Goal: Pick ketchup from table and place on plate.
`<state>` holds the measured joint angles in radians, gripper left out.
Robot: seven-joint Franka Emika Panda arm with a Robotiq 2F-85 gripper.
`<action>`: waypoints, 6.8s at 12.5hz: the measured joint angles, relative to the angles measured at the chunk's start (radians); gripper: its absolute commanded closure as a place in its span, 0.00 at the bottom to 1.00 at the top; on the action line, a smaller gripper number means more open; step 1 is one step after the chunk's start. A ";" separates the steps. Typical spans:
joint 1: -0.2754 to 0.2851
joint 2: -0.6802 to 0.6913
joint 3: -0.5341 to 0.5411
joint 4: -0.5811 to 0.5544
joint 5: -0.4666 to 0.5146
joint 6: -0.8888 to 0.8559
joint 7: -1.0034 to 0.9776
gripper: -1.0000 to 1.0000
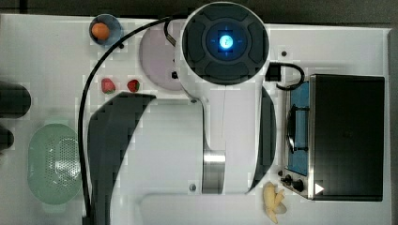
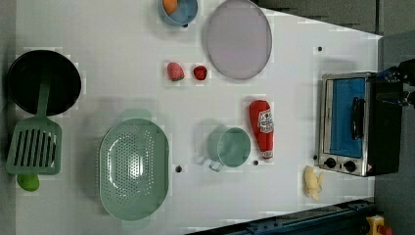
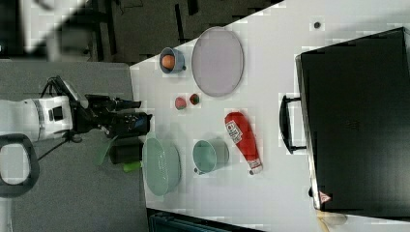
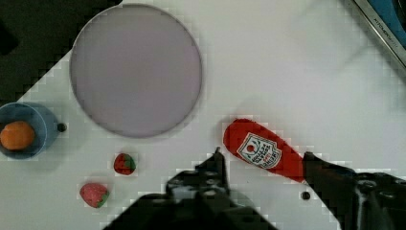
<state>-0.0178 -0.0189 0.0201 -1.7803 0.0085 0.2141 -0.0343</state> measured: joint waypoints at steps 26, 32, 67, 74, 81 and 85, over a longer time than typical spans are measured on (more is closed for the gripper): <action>-0.052 0.286 0.045 -0.608 0.002 0.707 -0.888 0.00; -0.055 0.446 0.033 -0.636 0.005 0.835 -0.906 0.28; -0.015 0.975 0.110 0.486 0.004 0.317 -0.781 0.21; -0.010 0.976 0.116 0.505 0.005 0.304 -0.780 0.00; -0.022 0.651 0.115 0.495 0.009 -0.001 -0.618 0.00; -0.029 0.438 0.098 0.502 0.009 -0.057 -0.370 0.00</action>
<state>-0.0465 0.4192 0.1182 -1.2783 0.0179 0.1570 -0.4043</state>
